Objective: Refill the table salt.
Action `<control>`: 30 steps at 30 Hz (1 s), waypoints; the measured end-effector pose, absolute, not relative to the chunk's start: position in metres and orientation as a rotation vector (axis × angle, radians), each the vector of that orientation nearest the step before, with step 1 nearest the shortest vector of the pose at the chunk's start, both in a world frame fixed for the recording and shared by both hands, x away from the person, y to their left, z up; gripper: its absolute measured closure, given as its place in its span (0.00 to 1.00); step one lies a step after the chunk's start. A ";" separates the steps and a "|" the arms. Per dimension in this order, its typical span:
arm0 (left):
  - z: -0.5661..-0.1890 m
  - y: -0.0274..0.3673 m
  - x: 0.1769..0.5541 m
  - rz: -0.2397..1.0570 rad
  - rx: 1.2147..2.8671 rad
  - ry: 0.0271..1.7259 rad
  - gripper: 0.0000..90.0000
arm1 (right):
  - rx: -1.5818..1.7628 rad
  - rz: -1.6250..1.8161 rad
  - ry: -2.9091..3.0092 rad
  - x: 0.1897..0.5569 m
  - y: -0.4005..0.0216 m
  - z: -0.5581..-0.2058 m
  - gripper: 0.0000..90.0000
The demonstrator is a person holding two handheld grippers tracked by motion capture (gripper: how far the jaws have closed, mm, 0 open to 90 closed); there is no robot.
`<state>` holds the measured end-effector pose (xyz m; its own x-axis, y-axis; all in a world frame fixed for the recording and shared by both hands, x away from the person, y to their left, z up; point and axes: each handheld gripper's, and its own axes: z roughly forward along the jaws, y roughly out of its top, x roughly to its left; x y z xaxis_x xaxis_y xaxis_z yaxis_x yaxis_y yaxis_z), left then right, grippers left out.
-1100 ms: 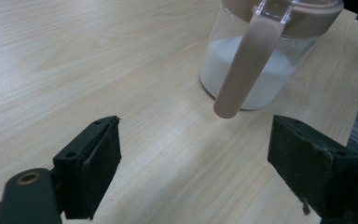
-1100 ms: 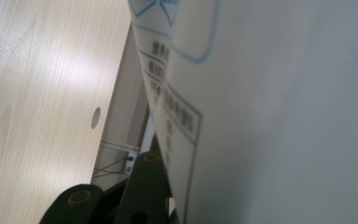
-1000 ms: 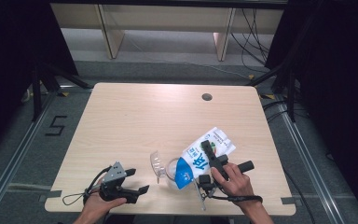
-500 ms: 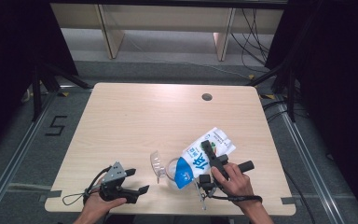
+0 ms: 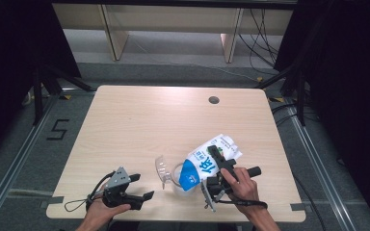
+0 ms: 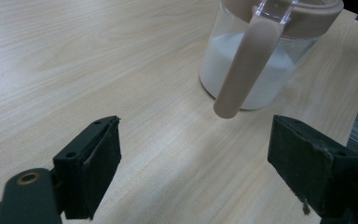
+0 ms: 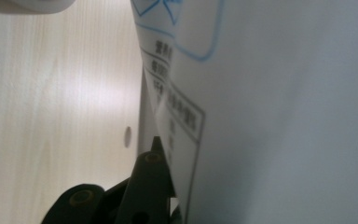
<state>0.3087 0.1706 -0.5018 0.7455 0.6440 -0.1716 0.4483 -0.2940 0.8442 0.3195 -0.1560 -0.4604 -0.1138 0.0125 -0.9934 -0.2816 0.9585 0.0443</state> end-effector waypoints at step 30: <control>-0.502 0.170 0.309 0.244 1.929 0.832 0.19 | 0.596 1.140 1.967 0.367 -0.230 -0.456 0.93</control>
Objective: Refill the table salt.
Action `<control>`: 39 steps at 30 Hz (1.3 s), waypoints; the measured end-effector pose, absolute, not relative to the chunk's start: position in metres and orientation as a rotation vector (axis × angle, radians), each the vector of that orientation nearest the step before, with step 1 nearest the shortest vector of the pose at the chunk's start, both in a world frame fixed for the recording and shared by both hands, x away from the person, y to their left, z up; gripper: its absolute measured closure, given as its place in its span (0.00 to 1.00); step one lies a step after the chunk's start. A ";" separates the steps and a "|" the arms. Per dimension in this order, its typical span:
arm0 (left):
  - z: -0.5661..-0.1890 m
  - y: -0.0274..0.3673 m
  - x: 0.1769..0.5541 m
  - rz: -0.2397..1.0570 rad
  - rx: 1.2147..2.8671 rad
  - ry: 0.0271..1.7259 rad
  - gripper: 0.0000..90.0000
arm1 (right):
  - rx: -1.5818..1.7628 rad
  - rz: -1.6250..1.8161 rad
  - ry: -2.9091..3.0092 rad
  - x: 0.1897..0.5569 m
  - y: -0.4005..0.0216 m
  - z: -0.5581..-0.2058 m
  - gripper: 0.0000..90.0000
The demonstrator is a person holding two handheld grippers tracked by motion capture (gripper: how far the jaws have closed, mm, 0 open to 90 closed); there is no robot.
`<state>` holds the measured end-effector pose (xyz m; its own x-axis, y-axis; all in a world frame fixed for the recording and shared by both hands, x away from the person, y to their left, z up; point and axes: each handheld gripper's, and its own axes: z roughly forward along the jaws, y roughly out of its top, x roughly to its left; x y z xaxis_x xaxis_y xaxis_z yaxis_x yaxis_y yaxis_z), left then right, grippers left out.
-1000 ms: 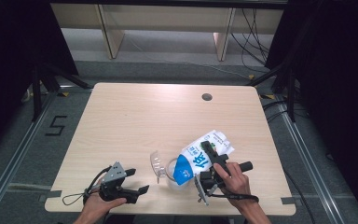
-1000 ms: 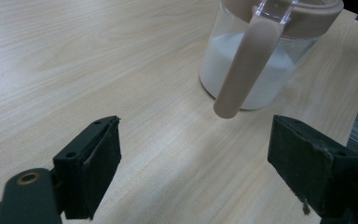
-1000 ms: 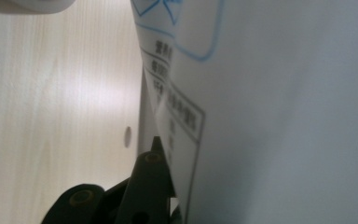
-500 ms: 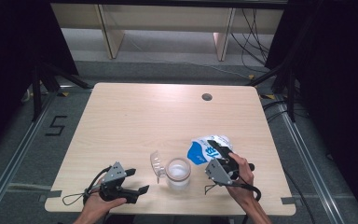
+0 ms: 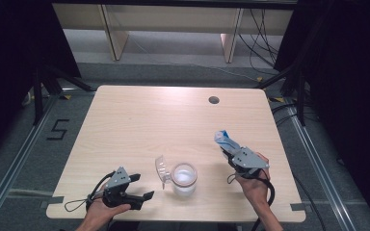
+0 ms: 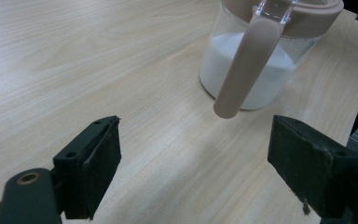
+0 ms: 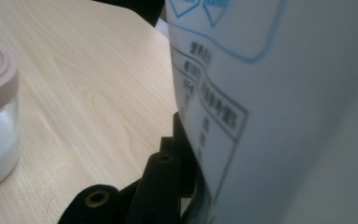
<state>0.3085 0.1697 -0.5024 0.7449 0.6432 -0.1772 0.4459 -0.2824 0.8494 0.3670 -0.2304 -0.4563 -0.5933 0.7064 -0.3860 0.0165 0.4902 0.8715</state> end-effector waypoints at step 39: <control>-0.502 0.168 0.307 0.232 1.921 0.853 0.19 | 0.971 1.345 1.914 0.390 -0.277 -0.487 0.97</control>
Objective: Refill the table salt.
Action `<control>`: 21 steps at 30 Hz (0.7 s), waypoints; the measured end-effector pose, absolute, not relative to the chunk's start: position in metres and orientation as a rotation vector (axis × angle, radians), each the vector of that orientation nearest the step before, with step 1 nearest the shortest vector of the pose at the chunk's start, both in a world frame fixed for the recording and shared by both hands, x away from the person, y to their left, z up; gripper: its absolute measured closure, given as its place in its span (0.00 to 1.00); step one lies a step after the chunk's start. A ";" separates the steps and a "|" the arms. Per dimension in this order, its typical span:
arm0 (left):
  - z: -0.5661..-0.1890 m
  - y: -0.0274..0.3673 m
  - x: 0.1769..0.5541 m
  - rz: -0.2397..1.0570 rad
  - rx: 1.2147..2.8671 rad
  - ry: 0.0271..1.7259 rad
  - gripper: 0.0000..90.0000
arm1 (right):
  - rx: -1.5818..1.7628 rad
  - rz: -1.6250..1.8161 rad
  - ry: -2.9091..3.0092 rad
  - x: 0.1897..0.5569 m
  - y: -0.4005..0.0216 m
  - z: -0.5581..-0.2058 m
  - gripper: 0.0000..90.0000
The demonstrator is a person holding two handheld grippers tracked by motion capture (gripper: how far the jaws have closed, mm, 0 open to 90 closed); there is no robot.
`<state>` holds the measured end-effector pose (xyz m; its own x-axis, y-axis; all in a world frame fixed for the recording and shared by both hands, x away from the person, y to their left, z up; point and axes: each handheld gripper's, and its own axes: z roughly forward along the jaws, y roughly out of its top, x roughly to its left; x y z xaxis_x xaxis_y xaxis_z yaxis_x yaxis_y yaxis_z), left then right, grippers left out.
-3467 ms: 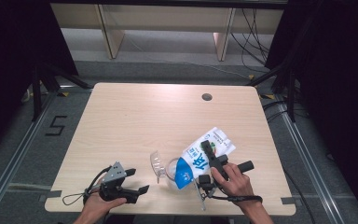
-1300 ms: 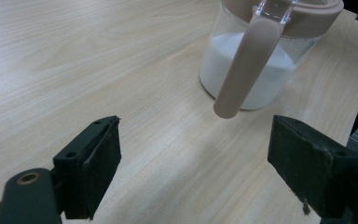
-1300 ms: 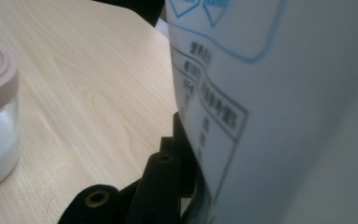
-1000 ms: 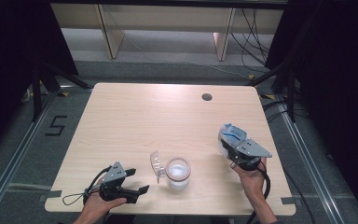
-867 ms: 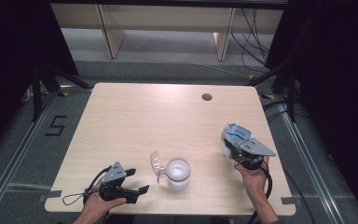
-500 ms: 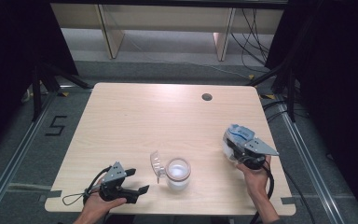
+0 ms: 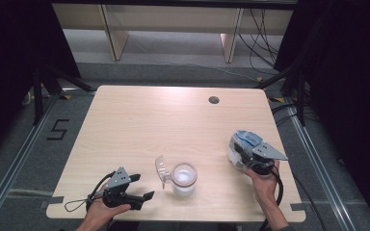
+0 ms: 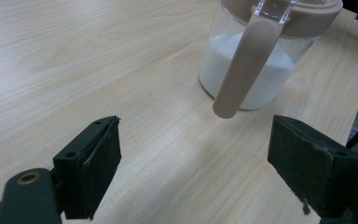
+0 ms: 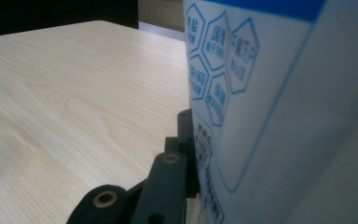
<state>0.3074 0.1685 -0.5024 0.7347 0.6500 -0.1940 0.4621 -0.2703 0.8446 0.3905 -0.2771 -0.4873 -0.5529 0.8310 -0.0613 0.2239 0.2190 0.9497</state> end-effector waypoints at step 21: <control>-0.502 0.169 0.308 0.246 1.934 0.834 0.18 | 1.053 1.335 1.913 0.384 -0.280 -0.486 0.57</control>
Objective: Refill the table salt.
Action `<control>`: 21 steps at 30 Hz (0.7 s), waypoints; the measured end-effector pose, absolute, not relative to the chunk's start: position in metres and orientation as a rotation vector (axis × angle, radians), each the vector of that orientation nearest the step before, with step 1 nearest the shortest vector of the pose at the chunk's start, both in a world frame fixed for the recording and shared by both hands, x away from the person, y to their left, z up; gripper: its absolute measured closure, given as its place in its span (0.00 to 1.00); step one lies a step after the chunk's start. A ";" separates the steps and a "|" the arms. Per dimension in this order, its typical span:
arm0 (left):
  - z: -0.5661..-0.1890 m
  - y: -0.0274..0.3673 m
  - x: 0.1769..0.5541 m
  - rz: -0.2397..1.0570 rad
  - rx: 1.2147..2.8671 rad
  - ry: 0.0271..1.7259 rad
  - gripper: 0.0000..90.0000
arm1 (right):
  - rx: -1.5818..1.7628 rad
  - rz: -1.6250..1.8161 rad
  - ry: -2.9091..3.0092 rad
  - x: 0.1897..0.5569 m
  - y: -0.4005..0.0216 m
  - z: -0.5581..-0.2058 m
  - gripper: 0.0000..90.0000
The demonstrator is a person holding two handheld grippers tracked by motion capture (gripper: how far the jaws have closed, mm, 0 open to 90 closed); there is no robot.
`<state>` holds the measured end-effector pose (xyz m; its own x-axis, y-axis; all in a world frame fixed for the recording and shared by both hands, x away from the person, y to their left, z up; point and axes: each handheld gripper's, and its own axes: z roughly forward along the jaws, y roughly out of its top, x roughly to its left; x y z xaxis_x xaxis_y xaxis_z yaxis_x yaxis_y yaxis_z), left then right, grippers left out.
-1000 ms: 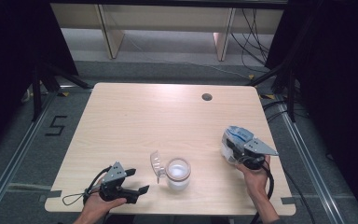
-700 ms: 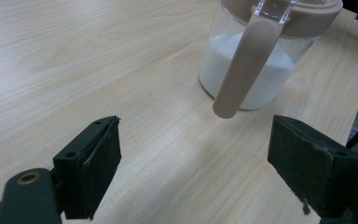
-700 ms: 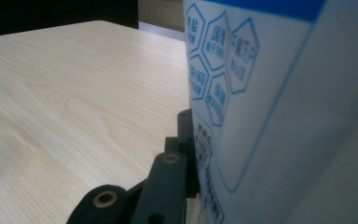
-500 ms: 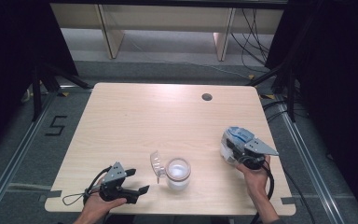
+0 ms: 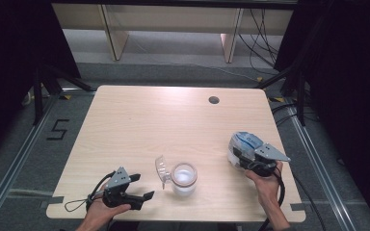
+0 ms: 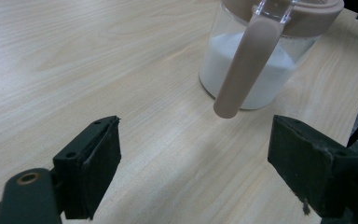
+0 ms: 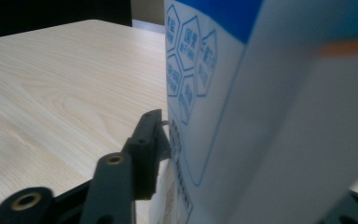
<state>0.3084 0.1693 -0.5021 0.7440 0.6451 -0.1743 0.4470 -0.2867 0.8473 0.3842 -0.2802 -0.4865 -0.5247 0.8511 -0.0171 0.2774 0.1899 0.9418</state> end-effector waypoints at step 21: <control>-0.502 0.169 0.309 0.250 1.936 0.834 0.18 | 1.163 1.361 1.929 0.372 -0.280 -0.488 0.37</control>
